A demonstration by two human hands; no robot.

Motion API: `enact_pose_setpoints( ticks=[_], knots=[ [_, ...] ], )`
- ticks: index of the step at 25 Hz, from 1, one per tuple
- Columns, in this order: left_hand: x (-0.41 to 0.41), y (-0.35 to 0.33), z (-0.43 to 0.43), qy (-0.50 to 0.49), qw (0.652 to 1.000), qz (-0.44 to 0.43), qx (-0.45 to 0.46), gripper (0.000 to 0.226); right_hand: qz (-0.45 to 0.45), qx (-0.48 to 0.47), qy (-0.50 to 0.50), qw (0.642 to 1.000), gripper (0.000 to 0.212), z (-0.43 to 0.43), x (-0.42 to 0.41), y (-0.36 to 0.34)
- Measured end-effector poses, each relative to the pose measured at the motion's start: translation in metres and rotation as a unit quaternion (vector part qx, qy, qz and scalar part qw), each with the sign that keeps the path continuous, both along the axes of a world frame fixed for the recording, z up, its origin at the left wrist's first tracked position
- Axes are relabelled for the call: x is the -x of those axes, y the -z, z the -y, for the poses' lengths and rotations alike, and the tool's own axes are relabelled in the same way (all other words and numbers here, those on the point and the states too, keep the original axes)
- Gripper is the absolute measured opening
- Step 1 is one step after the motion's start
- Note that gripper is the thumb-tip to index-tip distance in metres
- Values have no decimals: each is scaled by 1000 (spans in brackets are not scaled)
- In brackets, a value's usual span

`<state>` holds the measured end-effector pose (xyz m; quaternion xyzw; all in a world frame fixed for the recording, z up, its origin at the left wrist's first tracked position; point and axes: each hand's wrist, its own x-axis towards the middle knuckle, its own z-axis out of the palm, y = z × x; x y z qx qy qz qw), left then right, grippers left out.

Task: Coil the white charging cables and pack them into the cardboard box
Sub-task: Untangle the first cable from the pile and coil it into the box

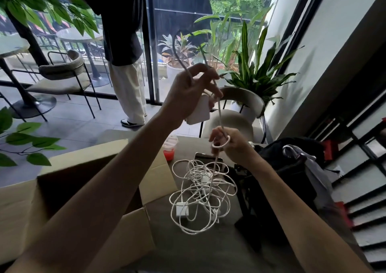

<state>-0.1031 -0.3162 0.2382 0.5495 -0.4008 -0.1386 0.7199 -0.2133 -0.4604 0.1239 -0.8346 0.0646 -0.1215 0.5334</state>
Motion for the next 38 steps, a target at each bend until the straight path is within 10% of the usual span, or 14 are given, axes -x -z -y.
enact_pose_setpoints(
  ticks=[7, 12, 17, 24, 31, 38],
  knots=[
    [-14, 69, -18, 69, 981, -28, -179, 20, 33, 72, 86, 993, 13, 7, 2, -36],
    [17, 93, -14, 194, 974, -50, -107, 41, 29, -69, 88, 993, 13, -5, 1, -52],
    [25, 95, -2, 45, 994, 76, -60, 20, -18, -12, 124, 992, 13, -12, -2, -48],
    [10, 94, -18, 3, 997, -52, -61, 13, 4, -232, -47, 972, 15, -5, 17, -29],
    [7, 70, -18, 1, 997, 16, -71, 12, 14, -357, -79, 931, 17, -5, 22, -36],
    [0, 67, -18, -82, 996, 2, -24, 12, -22, -137, -36, 990, 12, -3, 30, -49]
  ],
)
